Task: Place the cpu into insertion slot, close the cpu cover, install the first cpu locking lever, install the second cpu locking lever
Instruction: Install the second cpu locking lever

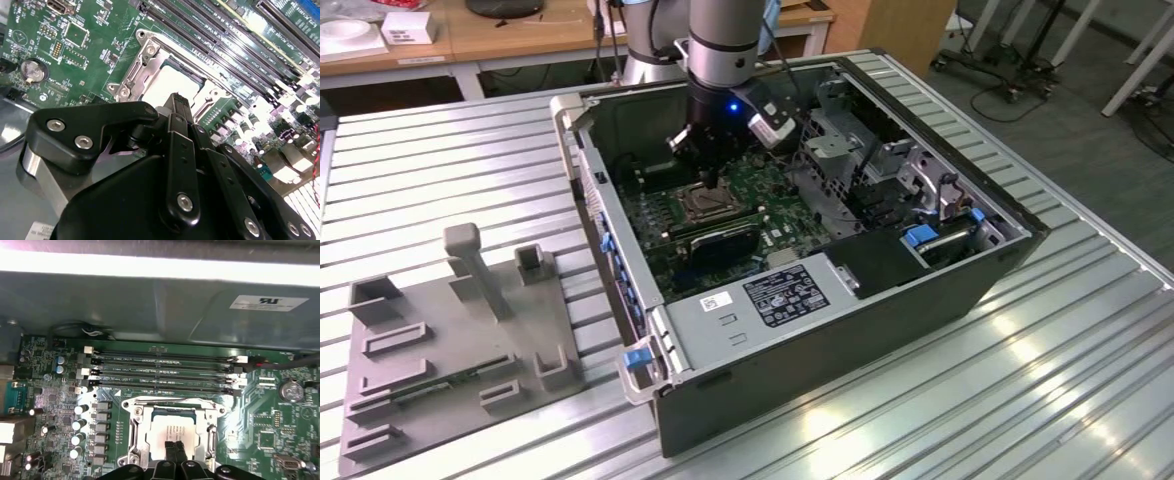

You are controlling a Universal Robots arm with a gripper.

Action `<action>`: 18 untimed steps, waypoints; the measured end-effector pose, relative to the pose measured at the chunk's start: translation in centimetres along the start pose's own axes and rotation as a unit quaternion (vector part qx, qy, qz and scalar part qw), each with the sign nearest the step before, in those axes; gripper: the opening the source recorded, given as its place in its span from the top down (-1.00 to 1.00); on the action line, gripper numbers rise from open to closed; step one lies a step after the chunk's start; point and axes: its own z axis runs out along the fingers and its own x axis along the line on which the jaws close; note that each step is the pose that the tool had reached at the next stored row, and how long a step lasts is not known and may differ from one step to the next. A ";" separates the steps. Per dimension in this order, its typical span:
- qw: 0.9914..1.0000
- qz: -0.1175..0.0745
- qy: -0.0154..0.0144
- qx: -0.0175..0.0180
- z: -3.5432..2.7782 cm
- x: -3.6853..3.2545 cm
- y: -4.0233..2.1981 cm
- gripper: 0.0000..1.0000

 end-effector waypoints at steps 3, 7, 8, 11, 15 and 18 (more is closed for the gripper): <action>1.000 0.000 0.000 0.000 -0.34 0.00 0.02 0.79; 1.000 0.000 0.000 0.000 -0.56 0.00 0.03 0.79; 1.000 0.000 0.000 0.000 -0.62 0.00 0.04 0.79; 1.000 0.000 0.000 0.000 -0.96 -0.01 0.06 0.79; 1.000 0.000 0.000 0.000 -1.30 -0.01 0.09 0.79; 1.000 0.000 0.000 0.000 -1.31 -0.01 0.09 0.79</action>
